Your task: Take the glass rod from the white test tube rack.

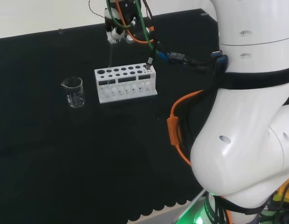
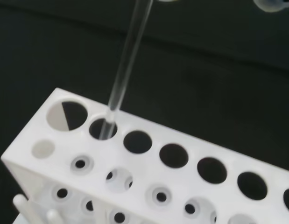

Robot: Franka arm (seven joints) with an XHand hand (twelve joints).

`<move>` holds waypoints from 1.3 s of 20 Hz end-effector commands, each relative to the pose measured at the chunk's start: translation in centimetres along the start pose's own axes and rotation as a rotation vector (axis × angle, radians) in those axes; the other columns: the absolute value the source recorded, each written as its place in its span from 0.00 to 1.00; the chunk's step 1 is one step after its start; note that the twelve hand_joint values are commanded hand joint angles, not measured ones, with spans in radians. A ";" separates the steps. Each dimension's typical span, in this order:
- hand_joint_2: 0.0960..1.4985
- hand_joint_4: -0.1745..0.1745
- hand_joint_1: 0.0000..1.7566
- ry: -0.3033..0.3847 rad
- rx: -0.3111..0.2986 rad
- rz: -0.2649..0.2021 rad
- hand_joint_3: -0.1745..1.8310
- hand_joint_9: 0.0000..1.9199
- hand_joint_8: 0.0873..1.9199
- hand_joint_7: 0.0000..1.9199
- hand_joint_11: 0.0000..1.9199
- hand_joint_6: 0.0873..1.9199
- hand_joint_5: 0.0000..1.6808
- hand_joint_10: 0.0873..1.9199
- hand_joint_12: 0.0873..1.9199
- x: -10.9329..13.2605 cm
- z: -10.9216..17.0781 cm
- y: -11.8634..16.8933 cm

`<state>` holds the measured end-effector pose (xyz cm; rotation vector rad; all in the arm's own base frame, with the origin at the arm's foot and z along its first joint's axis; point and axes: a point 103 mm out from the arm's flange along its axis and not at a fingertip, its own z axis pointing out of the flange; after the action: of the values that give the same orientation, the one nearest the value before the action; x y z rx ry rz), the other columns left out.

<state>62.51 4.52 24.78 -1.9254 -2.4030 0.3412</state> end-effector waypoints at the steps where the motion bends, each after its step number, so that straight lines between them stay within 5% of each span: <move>1: 0.69 0.00 0.75 -0.018 -0.012 0.005 0.00 0.92 0.16 0.76 0.83 0.21 0.72 0.08 0.29 0.1 -1.9 -0.4; 11: 0.68 0.00 0.75 -0.082 0.029 0.007 0.00 0.95 0.20 0.76 0.85 0.11 0.76 0.08 0.30 1.0 -5.2 -2.7; 19: 0.68 0.00 0.75 -0.037 0.019 0.003 0.00 0.96 0.22 0.75 0.86 0.10 0.76 0.08 0.31 0.7 -6.4 -4.3; 26: 0.68 0.00 0.75 -0.029 -0.065 -0.022 0.00 0.97 0.23 0.75 0.86 0.09 0.76 0.08 0.31 1.5 -9.6 -5.8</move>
<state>59.29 5.54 32.56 -1.9336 -2.4412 0.3859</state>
